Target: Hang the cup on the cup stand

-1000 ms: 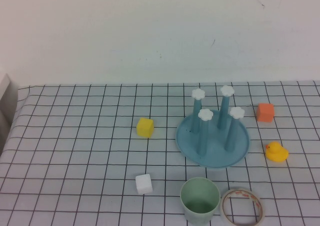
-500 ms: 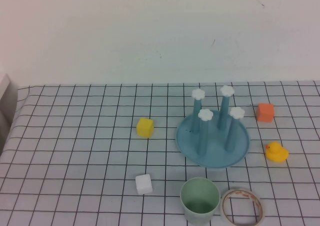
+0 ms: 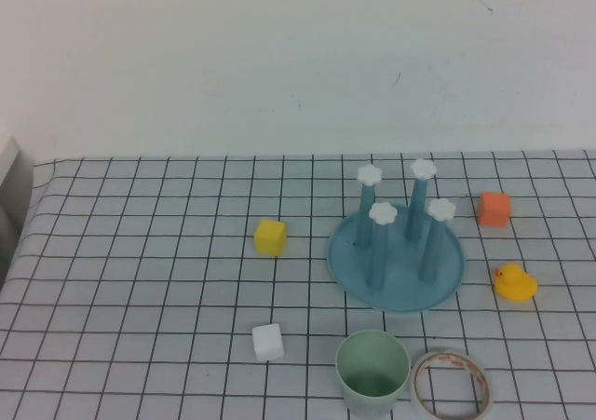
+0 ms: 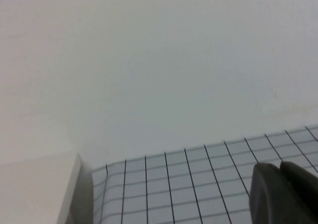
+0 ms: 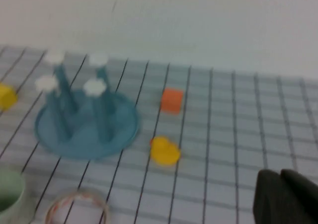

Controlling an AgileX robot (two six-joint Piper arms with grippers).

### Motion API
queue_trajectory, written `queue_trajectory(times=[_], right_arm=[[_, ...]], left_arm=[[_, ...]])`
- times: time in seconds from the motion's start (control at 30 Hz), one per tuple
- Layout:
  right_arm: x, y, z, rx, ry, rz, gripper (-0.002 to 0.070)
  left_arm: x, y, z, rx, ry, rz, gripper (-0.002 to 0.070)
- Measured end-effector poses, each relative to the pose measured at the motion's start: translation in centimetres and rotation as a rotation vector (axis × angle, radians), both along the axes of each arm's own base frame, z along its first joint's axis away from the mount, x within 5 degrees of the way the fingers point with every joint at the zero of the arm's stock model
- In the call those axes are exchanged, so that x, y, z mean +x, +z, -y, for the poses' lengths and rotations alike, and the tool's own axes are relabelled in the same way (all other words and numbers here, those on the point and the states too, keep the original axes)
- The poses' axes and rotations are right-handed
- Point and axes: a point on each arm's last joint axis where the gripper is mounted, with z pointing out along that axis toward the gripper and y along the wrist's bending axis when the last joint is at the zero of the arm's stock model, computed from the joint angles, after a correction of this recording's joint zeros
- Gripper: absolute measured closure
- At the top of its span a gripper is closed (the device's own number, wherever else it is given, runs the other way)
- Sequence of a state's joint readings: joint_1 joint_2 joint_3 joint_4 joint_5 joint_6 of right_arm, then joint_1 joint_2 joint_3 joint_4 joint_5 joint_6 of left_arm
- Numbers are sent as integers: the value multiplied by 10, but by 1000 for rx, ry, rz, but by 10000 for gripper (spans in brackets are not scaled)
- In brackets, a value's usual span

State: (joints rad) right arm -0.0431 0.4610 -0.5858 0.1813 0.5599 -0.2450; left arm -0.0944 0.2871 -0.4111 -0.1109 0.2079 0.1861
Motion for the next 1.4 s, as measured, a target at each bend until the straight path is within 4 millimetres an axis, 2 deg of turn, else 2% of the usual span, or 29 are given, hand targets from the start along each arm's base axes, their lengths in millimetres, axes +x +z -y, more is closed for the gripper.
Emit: queue_trajectory(times=[0.23,0.33,0.43,0.53,0.57,0.8,0.9,1.07,1.13,1.27,1.4], right_arm=[[59,-19,-21,-21,364,-410,678],[85,-33,-32,-10,541,-488,678],[108,-48,-45,-9,646,-544,678],[123,-55,-67,-33,717,-546,678],[131,-60,-87,-61,763,-535,678],[149,-81,-154,-234,934,-541,668],[164,-87,-171,-283,953,-601,591],[192,-98,-188,-285,933,-673,320],[202,-109,-193,-287,928,-695,266],[216,-137,-201,-293,926,-760,230],[224,-165,-205,-308,927,-828,224]], left_arm=[[3,-13,2,-50,-13,-123,676],[4,-24,3,-69,-20,-180,677],[5,-40,4,-71,-22,-237,676],[6,-52,4,-83,-22,-276,676],[6,-53,4,-85,-23,-281,676],[6,-53,4,-89,-22,-277,676],[6,-55,4,-90,-21,-276,676],[8,-59,4,-93,-14,-258,676],[8,-63,4,-95,-12,-263,676],[8,-65,3,-97,-10,-263,676],[8,-66,3,-99,-9,-262,676]])
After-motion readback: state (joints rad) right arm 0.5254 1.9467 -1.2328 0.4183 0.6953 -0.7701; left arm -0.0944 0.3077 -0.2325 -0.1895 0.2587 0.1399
